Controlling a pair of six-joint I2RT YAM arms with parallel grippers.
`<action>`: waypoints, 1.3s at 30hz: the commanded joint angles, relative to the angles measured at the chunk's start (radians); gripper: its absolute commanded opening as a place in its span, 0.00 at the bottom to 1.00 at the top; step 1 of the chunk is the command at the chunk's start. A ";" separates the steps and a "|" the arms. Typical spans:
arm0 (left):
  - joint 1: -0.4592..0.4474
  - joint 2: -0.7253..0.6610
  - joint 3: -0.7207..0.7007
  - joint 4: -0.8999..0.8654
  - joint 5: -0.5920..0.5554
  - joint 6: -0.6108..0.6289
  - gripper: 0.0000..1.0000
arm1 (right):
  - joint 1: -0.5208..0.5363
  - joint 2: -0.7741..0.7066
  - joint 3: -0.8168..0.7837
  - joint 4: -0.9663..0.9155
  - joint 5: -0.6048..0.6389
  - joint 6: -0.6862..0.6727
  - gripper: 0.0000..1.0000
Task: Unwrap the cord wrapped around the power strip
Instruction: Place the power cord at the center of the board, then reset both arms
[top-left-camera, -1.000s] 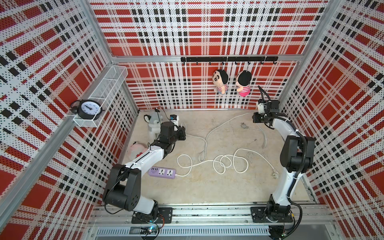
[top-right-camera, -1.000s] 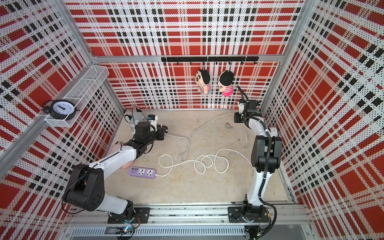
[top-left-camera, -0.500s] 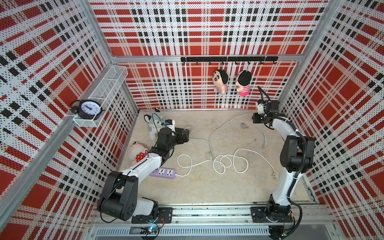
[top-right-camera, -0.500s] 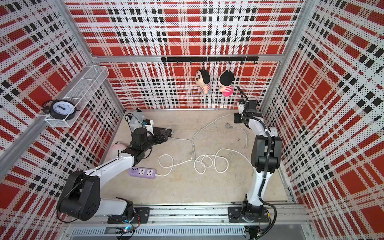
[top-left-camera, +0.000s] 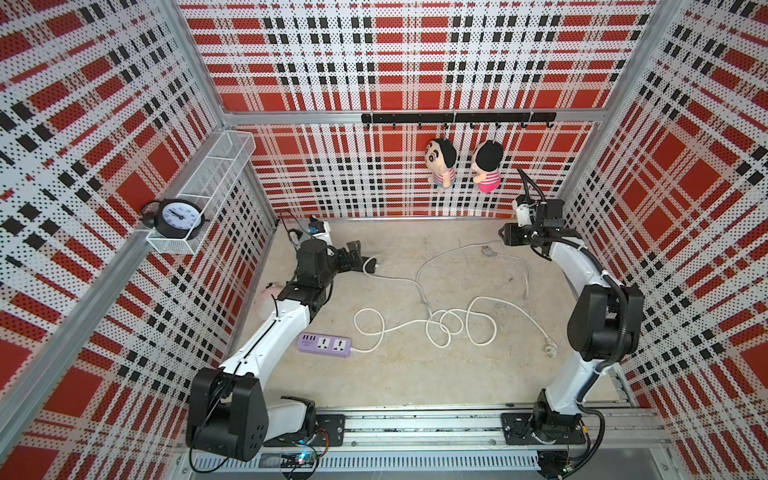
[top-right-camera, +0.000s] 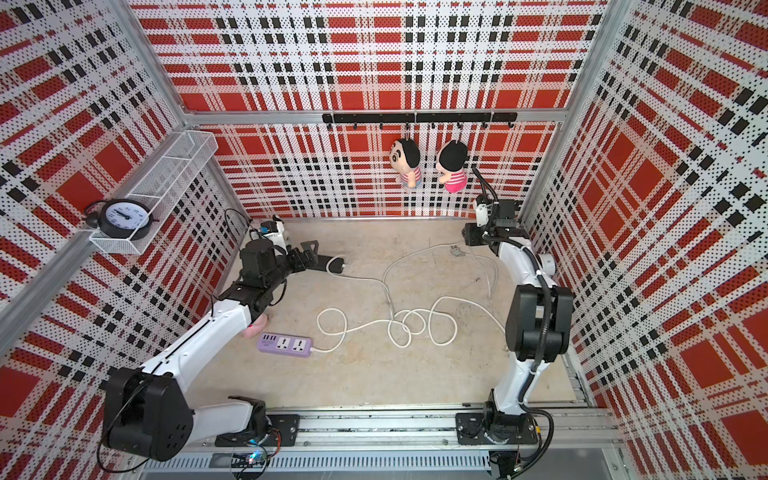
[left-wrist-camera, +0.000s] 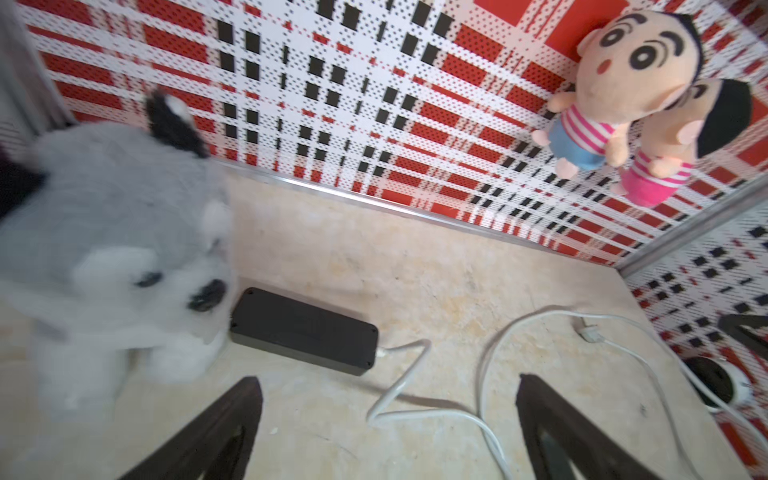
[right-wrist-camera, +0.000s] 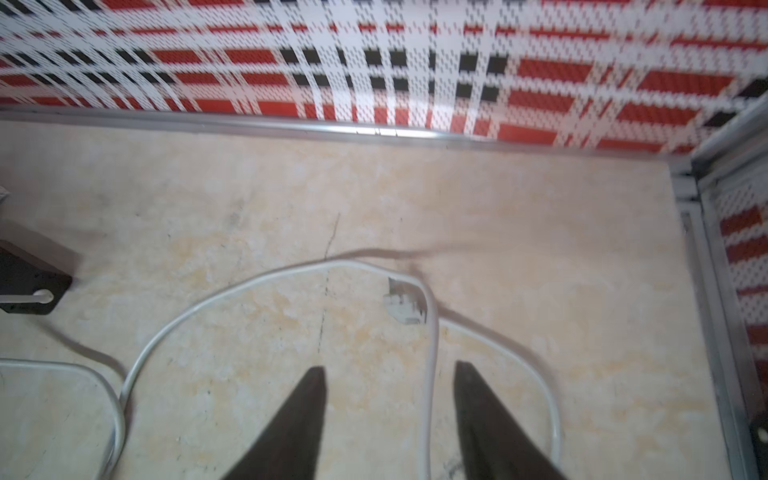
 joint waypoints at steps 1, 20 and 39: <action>0.076 -0.040 -0.083 0.041 -0.138 0.063 0.98 | 0.013 -0.108 -0.172 0.266 -0.003 0.030 1.00; 0.211 0.082 -0.635 0.985 -0.269 0.177 0.98 | 0.045 -0.304 -0.948 1.047 0.270 0.088 1.00; 0.128 0.306 -0.688 1.393 -0.327 0.293 0.98 | 0.054 -0.197 -1.140 1.469 0.292 0.080 1.00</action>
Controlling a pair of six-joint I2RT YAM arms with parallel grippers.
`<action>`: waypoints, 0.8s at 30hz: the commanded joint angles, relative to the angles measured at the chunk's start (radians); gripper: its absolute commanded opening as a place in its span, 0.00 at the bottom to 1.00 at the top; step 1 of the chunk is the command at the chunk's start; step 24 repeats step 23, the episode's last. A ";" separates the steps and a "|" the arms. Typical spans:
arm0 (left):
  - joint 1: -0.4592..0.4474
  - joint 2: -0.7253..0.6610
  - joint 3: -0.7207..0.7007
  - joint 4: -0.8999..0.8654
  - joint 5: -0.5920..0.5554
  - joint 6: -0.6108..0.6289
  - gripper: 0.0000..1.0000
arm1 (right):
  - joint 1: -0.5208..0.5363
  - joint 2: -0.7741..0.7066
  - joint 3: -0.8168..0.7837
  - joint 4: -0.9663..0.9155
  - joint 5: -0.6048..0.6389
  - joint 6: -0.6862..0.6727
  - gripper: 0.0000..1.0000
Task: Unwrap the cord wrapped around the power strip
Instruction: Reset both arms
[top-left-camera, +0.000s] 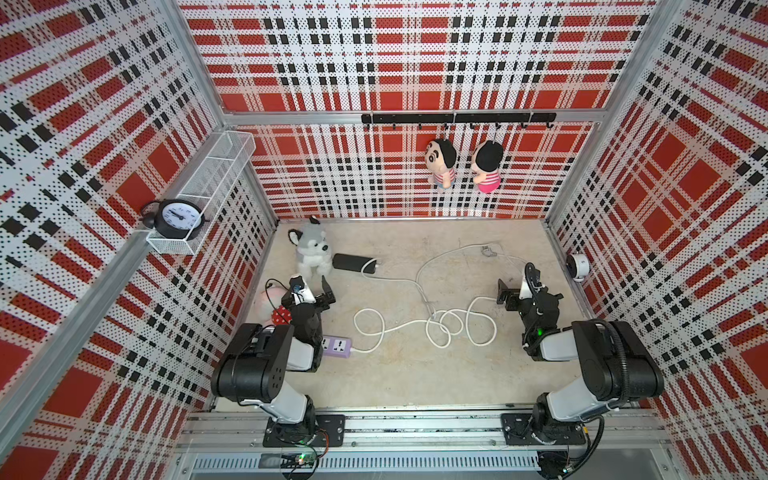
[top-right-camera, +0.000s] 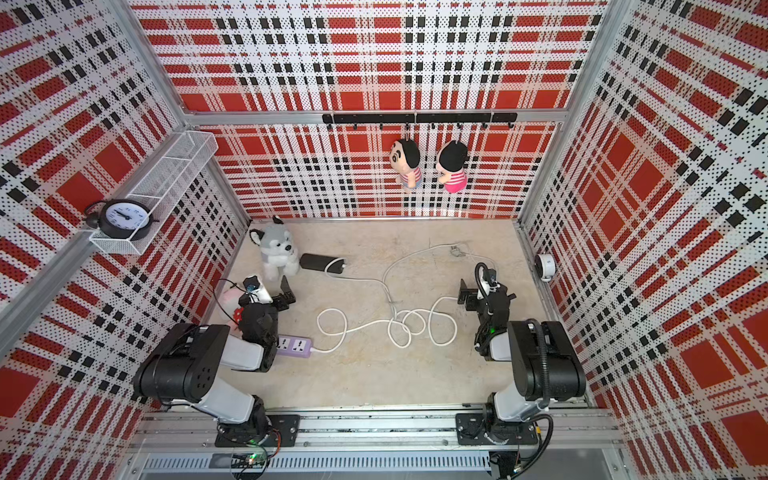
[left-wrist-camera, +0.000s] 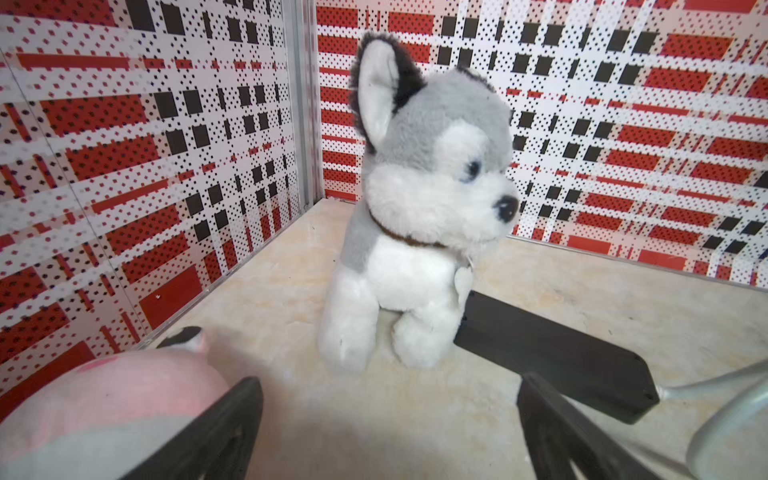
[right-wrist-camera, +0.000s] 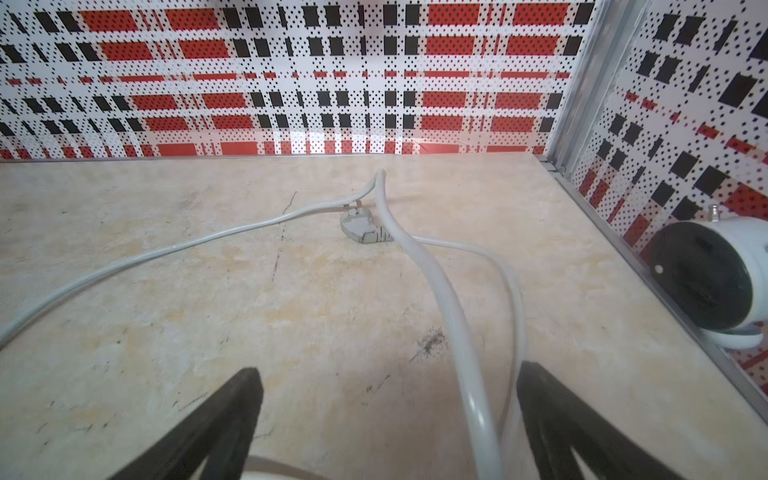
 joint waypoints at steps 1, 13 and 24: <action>-0.001 0.003 -0.001 0.097 -0.031 0.025 0.98 | 0.008 0.007 -0.002 0.067 0.015 -0.009 1.00; -0.001 0.002 -0.001 0.097 -0.032 0.024 0.98 | 0.009 0.010 0.000 0.063 0.017 -0.009 1.00; -0.001 0.001 -0.002 0.098 -0.032 0.024 0.98 | 0.029 0.006 -0.001 0.065 0.063 -0.019 1.00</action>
